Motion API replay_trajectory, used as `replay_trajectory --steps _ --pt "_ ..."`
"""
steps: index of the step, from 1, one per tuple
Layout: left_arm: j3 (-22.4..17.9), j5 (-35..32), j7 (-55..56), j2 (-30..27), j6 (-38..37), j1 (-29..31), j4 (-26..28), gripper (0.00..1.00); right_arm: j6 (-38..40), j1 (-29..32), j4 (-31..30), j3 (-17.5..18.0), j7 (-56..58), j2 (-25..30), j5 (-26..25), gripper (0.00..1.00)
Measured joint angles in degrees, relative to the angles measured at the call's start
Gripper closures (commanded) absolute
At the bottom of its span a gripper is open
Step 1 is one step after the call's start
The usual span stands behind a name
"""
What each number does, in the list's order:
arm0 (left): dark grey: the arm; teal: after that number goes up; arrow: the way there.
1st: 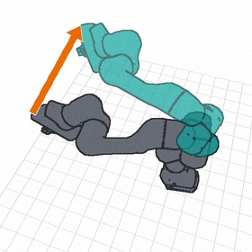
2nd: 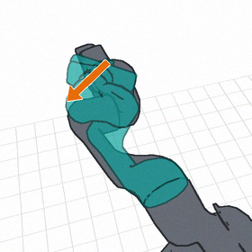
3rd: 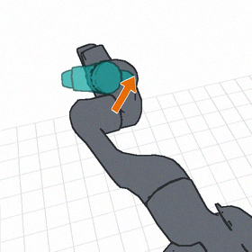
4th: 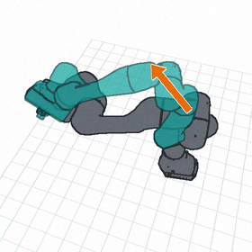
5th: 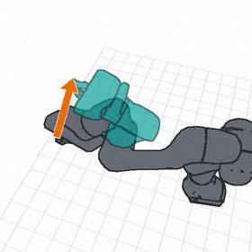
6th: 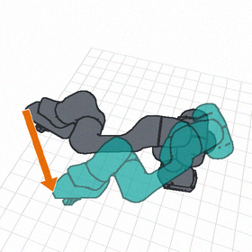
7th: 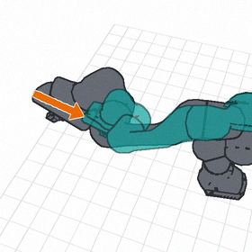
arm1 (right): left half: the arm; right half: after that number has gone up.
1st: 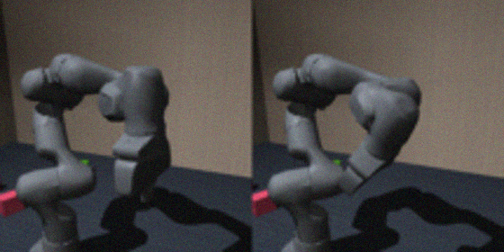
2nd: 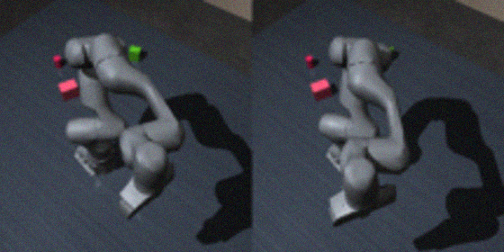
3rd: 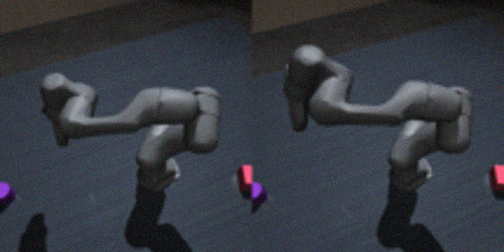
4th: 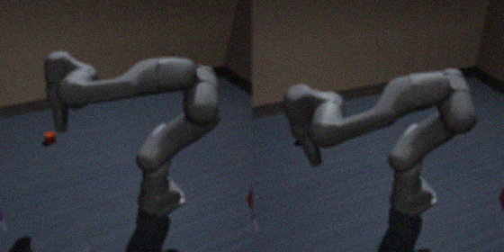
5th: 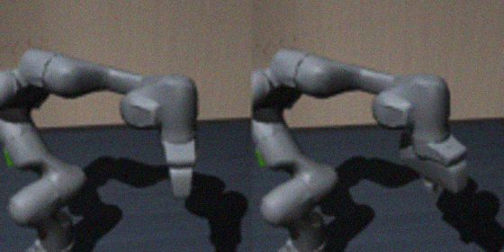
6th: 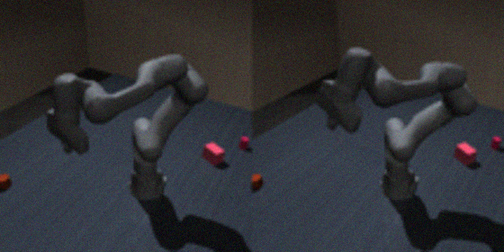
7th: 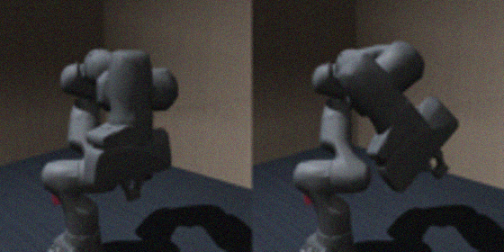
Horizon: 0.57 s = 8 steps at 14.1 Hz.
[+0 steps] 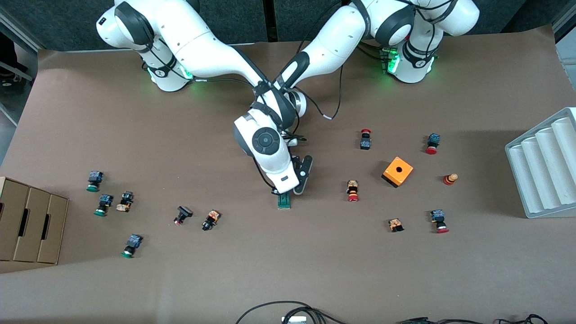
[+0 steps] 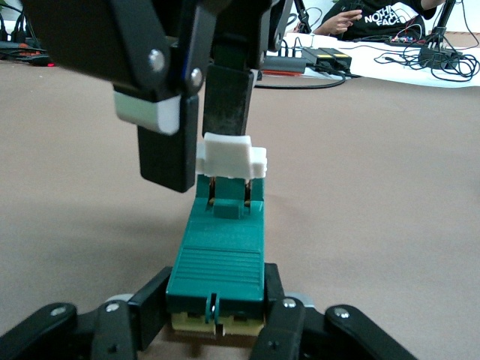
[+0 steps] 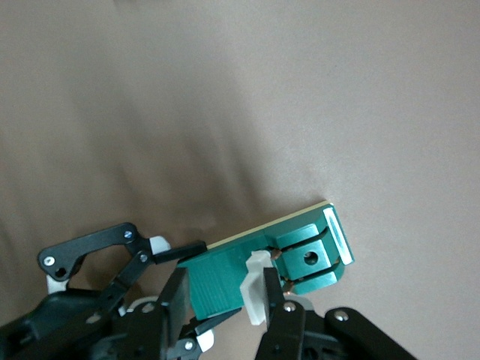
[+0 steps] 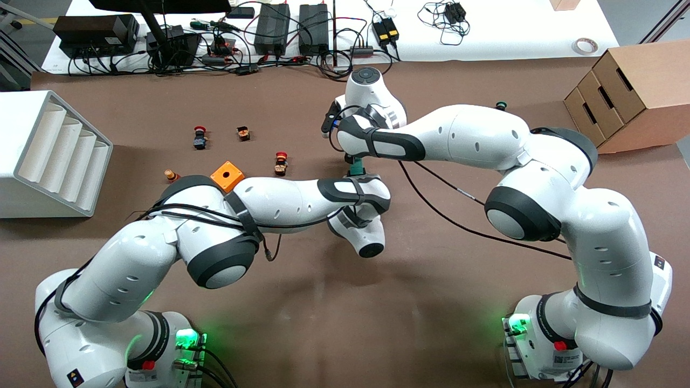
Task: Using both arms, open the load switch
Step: 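Push the white lever down flat onto the switch body with the right gripper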
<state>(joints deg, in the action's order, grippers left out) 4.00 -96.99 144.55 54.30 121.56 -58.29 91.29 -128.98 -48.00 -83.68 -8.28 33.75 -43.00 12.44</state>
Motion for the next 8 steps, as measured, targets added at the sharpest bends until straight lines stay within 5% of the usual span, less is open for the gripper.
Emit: replay_trajectory --steps 8 --pt "0.0 0.0 0.0 0.0 0.0 0.0 0.0 0.72 0.1 0.0 -0.8 0.4 -1.4 0.1 0.0 0.53"
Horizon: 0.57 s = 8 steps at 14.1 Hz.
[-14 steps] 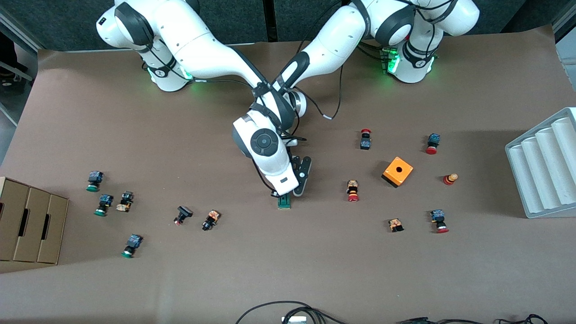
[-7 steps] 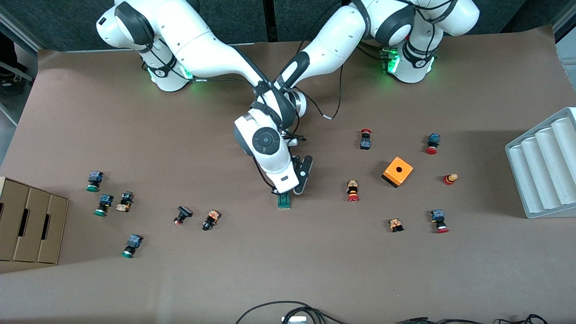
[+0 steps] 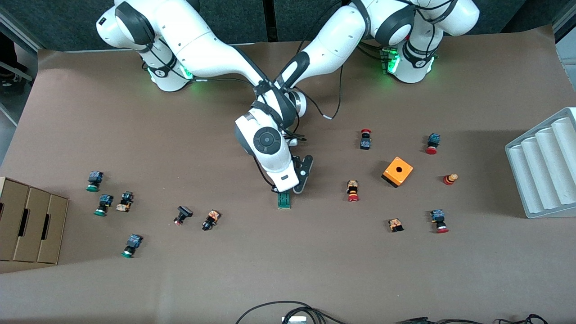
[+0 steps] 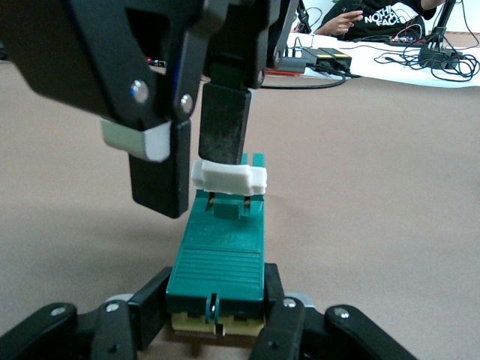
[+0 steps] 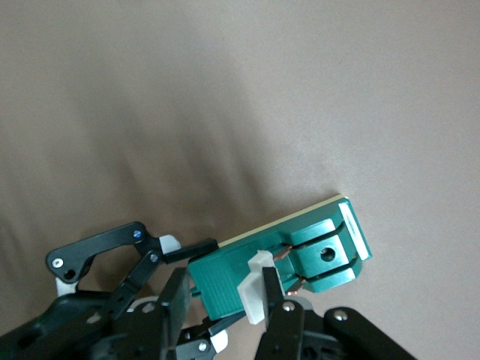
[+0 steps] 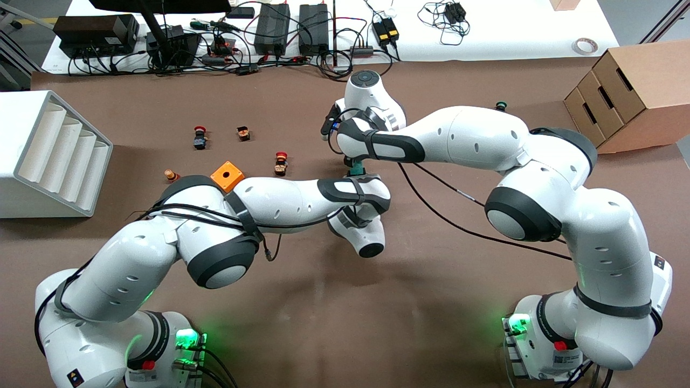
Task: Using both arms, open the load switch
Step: 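Push the white lever down flat onto the switch body with the right gripper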
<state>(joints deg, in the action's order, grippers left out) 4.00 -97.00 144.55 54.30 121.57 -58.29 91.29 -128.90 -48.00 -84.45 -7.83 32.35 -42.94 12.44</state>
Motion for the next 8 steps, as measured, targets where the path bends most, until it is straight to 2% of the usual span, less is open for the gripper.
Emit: replay_trajectory --steps 8 --pt "0.0 0.0 0.0 0.0 0.0 0.0 0.0 0.72 0.0 0.0 -0.9 0.0 -1.0 0.0 0.0 0.53"
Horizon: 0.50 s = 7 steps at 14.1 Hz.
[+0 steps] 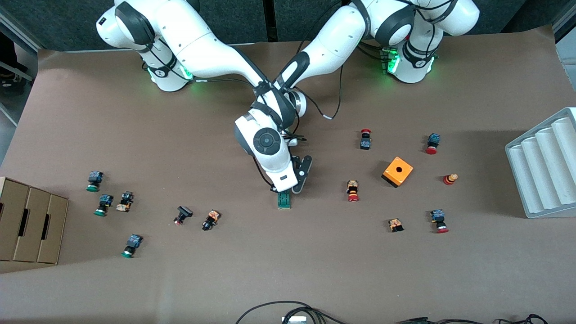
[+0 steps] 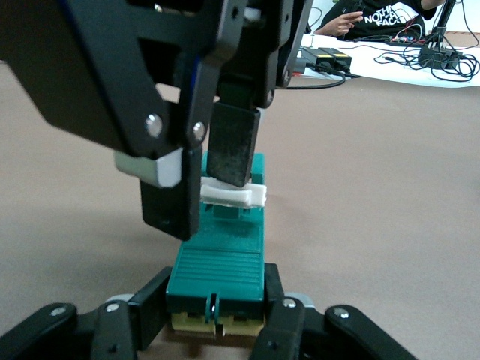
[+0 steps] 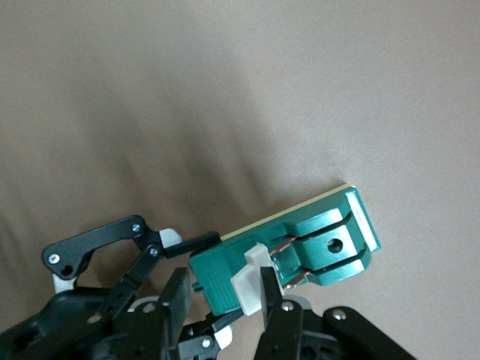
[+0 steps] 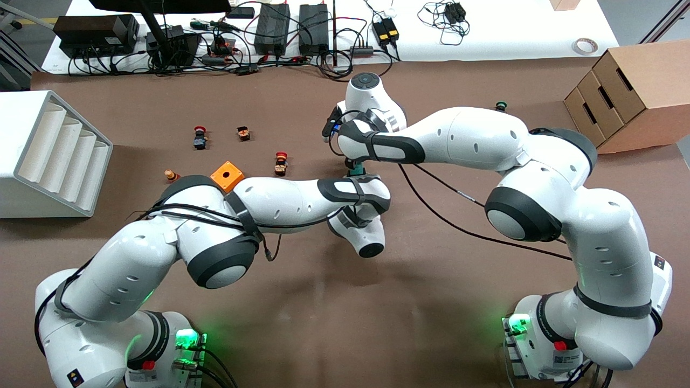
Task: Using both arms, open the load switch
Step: 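Push the white lever down flat onto the switch body with the right gripper, then open the right gripper and lift it off the lever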
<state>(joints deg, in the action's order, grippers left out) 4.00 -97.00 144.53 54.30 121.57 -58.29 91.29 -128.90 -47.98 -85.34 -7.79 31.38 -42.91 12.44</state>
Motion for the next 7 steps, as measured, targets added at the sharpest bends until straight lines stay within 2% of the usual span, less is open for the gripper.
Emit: replay_trajectory --steps 7 --pt "0.0 0.0 0.0 0.0 0.0 0.0 0.0 0.72 0.0 0.0 -0.3 0.0 -0.3 0.0 0.0 0.53"
